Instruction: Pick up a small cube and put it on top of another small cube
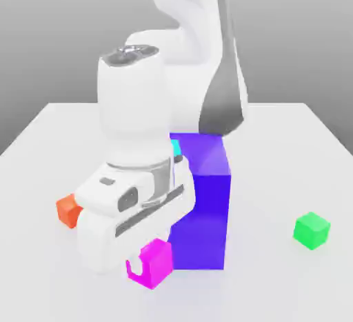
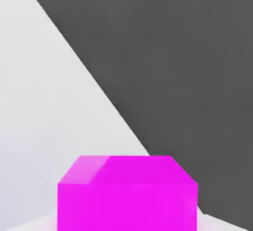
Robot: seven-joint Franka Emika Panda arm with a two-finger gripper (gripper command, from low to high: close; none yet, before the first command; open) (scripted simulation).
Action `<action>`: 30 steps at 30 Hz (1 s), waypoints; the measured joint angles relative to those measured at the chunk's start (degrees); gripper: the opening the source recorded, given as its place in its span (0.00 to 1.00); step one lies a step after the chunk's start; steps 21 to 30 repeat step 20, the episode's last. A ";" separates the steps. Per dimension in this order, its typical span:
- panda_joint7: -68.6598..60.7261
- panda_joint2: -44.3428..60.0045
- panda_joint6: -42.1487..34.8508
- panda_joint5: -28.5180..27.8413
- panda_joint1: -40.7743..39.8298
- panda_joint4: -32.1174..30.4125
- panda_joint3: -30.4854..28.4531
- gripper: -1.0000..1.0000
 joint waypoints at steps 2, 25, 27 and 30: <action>3.88 -1.38 -0.45 -1.30 6.14 -1.42 2.80 0.00; 27.43 3.76 6.98 -12.40 27.94 -10.41 10.27 1.00; 27.43 3.76 6.98 -12.40 27.94 -10.41 10.27 1.00; 27.43 3.76 6.98 -12.40 27.94 -10.41 10.27 1.00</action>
